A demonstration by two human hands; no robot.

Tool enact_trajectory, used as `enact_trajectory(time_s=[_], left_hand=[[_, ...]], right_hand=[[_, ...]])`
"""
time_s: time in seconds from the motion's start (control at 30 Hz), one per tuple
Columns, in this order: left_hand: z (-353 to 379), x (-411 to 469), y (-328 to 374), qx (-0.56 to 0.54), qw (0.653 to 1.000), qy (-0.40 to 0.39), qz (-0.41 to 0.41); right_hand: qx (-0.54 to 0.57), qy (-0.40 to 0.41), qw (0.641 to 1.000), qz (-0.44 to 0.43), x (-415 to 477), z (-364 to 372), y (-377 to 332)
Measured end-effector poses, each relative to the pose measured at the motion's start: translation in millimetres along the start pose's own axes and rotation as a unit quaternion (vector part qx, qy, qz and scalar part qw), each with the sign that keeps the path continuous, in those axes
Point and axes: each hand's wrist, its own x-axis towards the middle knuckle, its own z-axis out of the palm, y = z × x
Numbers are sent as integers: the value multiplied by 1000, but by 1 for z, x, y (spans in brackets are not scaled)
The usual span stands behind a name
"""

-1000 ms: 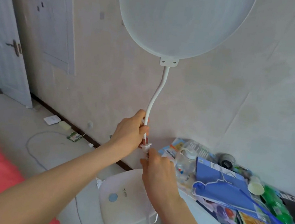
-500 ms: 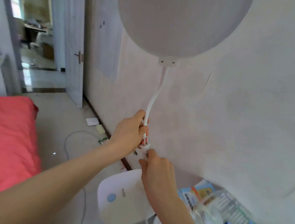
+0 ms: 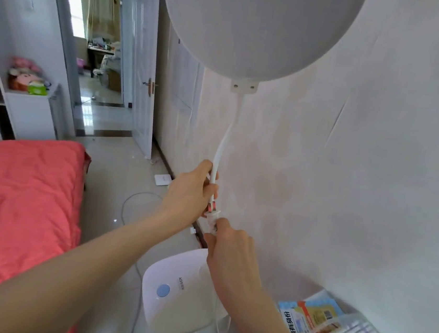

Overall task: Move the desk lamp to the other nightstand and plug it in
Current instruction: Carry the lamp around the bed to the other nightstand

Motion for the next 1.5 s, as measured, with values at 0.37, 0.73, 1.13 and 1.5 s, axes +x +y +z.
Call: enact_trajectory(time_s=[0.37, 0.73, 1.13, 1.5], left_hand=[[-8, 53, -46, 24, 999, 27, -23], [-75, 160, -131, 21, 996, 58, -57], [-117, 266, -201, 78, 993, 78, -41], [-111, 381, -251, 132, 979, 119, -99]], right_hand=[[-18, -12, 1000, -18, 69, 43, -4], [35, -1, 998, -61, 200, 106, -63], [52, -8, 995, -86, 320, 156, -101], [86, -35, 985, -146, 455, 201, -80]])
